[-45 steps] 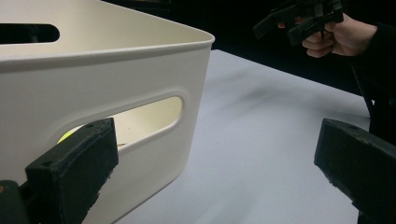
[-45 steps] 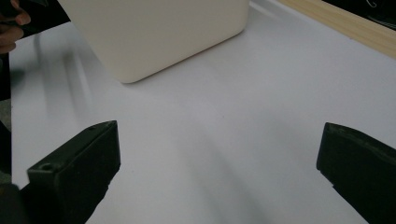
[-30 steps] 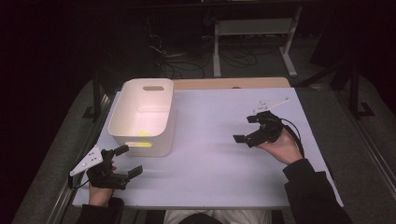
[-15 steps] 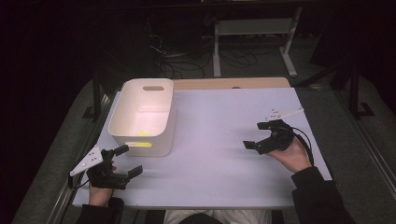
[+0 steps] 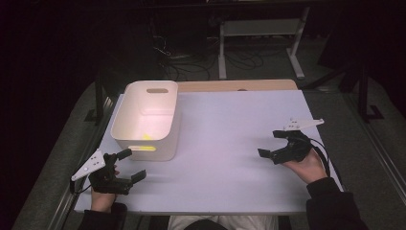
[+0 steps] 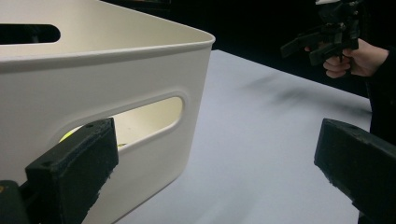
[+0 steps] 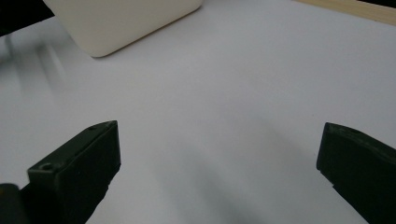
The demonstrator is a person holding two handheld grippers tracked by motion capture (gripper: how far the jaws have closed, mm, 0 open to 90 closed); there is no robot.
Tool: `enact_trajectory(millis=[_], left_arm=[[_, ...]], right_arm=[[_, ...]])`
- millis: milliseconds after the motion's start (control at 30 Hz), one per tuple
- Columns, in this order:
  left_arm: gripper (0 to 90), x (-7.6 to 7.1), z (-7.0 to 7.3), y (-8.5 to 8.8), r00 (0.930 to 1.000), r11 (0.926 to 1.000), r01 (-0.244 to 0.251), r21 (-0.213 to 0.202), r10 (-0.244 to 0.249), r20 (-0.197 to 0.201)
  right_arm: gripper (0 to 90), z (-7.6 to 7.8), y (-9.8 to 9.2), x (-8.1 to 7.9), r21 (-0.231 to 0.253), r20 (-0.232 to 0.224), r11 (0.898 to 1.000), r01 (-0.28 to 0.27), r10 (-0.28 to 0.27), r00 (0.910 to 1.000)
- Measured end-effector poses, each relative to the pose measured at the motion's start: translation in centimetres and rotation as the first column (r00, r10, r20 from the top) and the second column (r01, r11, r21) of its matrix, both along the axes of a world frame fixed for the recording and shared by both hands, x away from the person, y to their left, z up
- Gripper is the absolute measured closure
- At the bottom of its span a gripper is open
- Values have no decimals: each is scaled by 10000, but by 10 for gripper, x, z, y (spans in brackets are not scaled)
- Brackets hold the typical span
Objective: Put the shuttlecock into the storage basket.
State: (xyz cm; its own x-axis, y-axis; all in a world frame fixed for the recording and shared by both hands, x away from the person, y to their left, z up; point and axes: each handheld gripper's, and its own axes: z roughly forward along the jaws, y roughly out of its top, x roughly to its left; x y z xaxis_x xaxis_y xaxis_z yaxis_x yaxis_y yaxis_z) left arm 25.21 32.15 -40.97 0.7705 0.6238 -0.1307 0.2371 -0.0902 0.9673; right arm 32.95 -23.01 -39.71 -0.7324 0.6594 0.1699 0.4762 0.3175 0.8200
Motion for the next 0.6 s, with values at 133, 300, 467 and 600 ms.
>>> enact_trajectory(millis=[133, 300, 467, 600], left_arm=[[0, 0, 0, 0, 10000, 10000, -7, -7, 7, -16], [0, 0, 0, 0, 10000, 10000, -28, -13, 28, -15], [0, 0, 0, 0, 10000, 10000, -39, -6, 39, -24], [0, 0, 0, 0, 10000, 10000, -42, -5, 42, -25]], right_arm=[[0, -6, -9, -8, 18, 49, 9999, 127, -127, 9999], [0, -11, -21, -18, 43, 114, 9993, 378, -378, 9992], [0, -16, -30, -26, 82, 223, 9983, 572, -573, 9981], [0, -19, -34, -30, 93, 321, 9978, 657, -659, 9973]])
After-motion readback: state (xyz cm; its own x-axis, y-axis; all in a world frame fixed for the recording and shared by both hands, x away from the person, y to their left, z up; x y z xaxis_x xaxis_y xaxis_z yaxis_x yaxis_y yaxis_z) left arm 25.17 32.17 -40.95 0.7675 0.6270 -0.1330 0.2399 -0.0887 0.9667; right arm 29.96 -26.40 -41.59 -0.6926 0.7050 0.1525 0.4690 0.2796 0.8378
